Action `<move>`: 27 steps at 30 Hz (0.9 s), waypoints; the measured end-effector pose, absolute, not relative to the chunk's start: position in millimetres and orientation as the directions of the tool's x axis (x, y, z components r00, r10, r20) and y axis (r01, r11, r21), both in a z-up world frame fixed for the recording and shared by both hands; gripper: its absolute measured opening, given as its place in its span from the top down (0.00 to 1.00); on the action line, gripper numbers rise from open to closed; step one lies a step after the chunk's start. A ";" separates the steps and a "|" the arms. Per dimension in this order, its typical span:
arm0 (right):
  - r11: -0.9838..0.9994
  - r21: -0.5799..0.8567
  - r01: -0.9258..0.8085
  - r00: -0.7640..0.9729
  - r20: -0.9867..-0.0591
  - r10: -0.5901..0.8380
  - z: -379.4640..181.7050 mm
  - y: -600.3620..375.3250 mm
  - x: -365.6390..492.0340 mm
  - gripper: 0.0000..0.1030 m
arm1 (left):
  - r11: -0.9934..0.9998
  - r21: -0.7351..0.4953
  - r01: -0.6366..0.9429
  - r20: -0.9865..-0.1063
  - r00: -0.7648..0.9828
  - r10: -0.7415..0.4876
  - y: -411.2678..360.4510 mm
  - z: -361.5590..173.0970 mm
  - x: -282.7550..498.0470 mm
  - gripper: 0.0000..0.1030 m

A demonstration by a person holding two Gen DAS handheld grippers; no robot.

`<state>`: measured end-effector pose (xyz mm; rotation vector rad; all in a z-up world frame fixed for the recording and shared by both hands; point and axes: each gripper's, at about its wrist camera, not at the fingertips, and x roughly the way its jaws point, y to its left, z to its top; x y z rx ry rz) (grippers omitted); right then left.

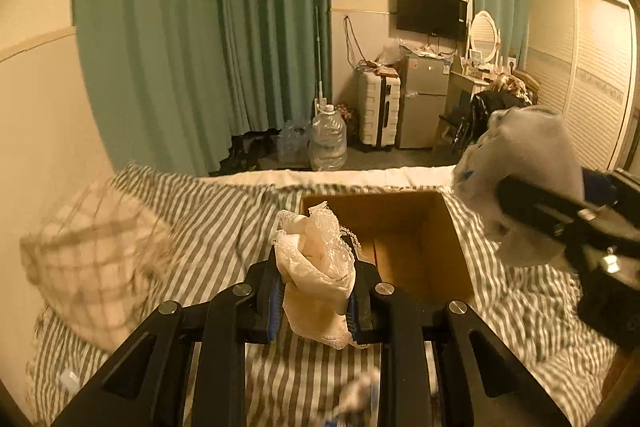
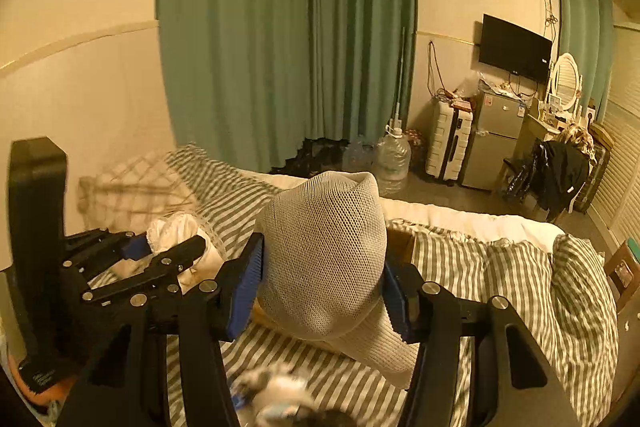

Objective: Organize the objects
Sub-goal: 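Carry cloth and sock into the cardboard box and open both tools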

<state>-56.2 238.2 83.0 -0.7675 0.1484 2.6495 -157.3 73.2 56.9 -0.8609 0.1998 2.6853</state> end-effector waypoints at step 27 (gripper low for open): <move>-0.842 0.089 -0.532 -0.738 -0.535 0.410 70.2 295.4 -32.3 0.08 | -0.939 0.087 -0.331 -0.584 -0.781 0.221 59.5 24.8 -148.3 0.00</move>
